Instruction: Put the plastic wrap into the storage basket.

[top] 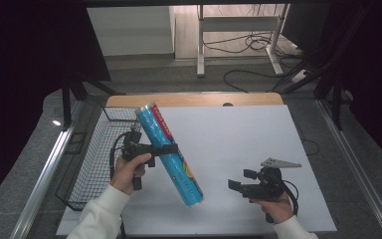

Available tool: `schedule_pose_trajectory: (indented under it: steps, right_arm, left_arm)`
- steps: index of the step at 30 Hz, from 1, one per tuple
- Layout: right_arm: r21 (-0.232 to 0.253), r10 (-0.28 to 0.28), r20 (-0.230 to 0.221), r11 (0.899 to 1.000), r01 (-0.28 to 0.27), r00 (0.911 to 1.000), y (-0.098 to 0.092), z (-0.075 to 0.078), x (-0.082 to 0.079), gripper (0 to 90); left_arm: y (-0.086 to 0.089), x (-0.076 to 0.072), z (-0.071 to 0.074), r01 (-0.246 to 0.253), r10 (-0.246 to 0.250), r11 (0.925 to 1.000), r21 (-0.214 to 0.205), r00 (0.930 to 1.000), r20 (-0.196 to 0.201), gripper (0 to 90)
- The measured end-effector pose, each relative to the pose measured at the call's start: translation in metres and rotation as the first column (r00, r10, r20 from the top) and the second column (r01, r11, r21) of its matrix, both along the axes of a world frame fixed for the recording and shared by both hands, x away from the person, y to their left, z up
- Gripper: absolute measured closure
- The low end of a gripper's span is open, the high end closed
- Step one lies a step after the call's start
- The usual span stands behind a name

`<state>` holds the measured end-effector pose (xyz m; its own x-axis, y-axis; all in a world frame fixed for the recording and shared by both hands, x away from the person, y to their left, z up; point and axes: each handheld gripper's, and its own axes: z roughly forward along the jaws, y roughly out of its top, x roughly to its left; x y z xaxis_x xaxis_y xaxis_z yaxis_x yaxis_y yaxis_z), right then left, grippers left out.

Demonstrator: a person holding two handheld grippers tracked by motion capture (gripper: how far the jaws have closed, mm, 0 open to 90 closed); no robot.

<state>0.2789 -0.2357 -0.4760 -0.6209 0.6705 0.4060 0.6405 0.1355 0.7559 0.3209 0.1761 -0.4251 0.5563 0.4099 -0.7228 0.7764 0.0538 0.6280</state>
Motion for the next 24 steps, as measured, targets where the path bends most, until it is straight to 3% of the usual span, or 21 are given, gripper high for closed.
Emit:
schedule_pose_trajectory:
  steps: [7, 15, 18, 24]
  right_arm:
    - [-0.024, -0.006, 0.012, 1.000, 0.006, 0.9999, 0.000, -0.001, -0.001, 11.6]
    - [-0.050, -0.009, 0.020, 0.999, 0.010, 0.9998, 0.001, -0.002, -0.002, 12.3]
    - [-0.085, -0.012, 0.030, 0.996, 0.014, 0.9995, 0.001, -0.004, -0.001, 12.6]
    - [-0.107, -0.019, 0.043, 0.994, 0.023, 0.9989, 0.001, -0.004, -0.001, 12.8]
  left_arm:
    - [0.033, -0.005, 0.015, -0.029, 0.029, 0.9995, -0.013, 0.9995, 0.010, 31.7]
    - [0.072, -0.011, 0.026, -0.061, 0.061, 0.9982, -0.005, 0.9979, 0.025, 31.7]
    - [0.092, -0.012, 0.031, -0.083, 0.082, 0.9965, 0.010, 0.9962, 0.029, 31.6]
    - [0.114, -0.017, 0.038, -0.107, 0.107, 0.9941, 0.019, 0.9939, 0.028, 31.7]
